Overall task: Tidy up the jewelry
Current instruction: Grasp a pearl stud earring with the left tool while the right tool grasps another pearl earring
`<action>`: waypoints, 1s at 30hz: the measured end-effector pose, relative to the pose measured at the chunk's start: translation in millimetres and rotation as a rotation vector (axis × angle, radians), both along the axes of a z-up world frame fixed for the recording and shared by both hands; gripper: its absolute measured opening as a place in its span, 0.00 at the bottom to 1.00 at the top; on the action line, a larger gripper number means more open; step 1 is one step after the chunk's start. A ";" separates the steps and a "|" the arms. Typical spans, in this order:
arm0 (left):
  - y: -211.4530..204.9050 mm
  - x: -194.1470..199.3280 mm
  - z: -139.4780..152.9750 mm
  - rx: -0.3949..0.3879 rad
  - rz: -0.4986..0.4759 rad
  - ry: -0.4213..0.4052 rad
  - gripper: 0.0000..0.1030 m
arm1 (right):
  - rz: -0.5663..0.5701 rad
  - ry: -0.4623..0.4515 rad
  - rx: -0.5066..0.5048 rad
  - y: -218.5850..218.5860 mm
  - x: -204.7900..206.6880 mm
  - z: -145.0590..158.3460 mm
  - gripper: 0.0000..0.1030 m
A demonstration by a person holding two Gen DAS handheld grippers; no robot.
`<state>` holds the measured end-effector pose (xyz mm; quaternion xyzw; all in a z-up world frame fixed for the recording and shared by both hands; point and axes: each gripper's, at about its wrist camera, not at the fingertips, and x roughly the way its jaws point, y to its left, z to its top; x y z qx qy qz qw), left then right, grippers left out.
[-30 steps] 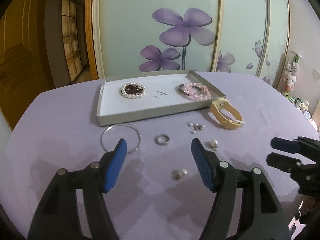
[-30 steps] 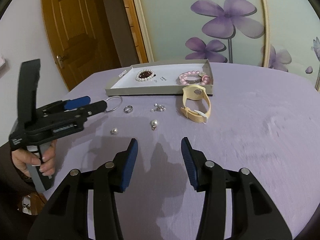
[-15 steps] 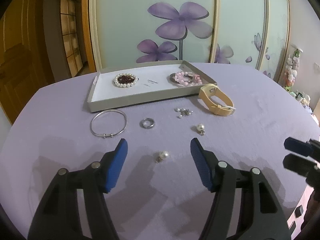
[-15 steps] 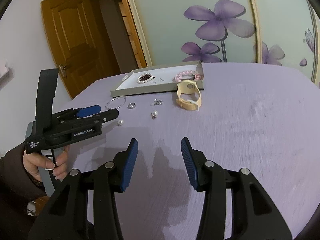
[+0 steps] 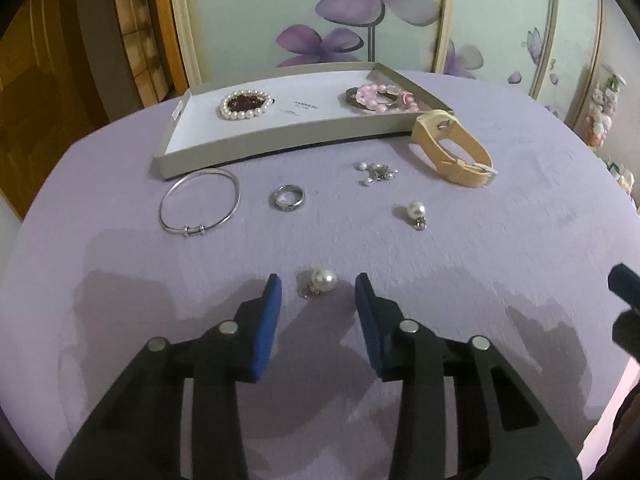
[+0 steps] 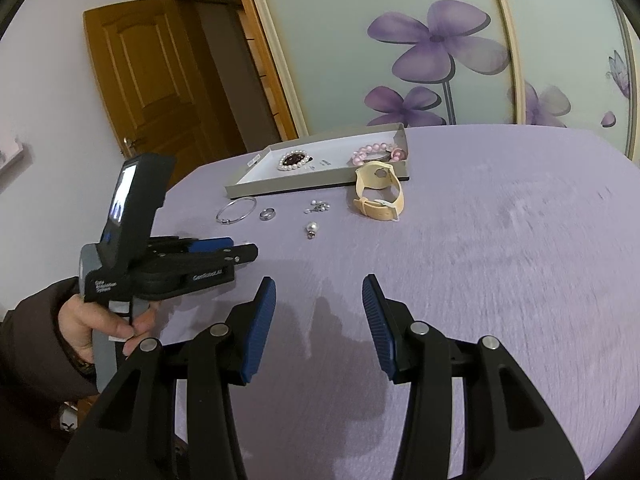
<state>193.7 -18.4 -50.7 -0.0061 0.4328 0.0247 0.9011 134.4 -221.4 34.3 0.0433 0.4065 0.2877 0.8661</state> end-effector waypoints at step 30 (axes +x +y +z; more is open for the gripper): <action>48.7 17.7 37.3 -0.017 0.066 -0.111 0.13 | 0.084 0.095 -0.125 70.0 59.4 -21.2 0.44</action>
